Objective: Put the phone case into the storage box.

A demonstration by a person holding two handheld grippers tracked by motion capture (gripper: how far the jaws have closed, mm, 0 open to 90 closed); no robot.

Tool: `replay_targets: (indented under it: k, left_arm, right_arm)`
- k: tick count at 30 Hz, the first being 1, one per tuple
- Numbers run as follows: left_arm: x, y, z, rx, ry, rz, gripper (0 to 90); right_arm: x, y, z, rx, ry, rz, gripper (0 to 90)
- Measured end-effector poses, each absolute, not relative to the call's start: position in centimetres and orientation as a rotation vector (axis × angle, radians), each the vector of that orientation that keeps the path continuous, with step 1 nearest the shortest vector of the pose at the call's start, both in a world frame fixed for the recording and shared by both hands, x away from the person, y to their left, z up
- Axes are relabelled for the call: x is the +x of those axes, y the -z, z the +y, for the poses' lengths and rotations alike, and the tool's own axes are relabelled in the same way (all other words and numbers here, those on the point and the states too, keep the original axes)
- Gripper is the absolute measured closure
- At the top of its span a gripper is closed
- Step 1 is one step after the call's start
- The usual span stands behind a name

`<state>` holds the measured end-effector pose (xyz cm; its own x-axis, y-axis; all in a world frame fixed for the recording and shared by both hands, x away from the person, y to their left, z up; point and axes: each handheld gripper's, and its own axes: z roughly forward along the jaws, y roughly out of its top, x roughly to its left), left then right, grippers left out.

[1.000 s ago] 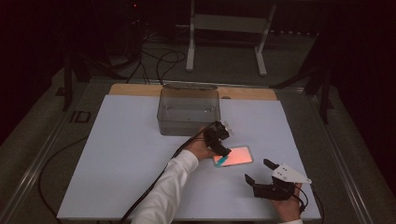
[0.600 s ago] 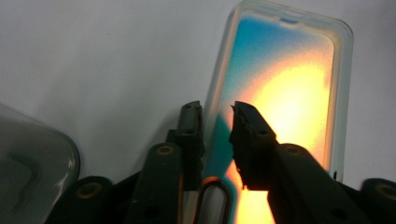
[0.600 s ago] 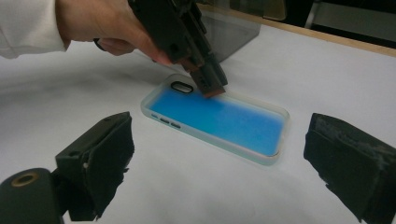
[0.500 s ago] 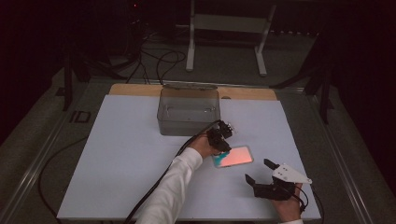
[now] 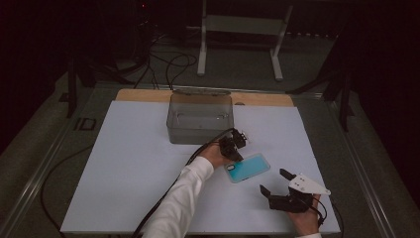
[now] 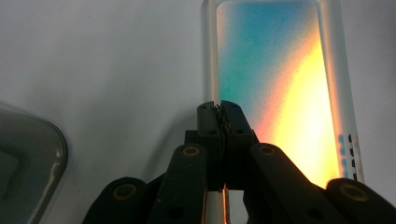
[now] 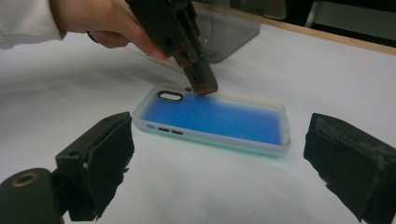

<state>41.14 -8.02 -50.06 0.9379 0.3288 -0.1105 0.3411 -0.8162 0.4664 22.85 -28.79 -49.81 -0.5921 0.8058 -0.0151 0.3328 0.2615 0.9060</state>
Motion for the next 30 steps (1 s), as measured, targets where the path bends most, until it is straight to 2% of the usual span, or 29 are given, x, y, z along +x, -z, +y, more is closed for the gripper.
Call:
replay_targets:
  k: [30]
  left_arm:
    - [39.4, 45.0, -3.0, 2.352, -0.059, 0.619, 89.1]
  right_arm:
    - [22.8, 49.8, -28.8, 1.029, -1.295, 2.056, 8.2]
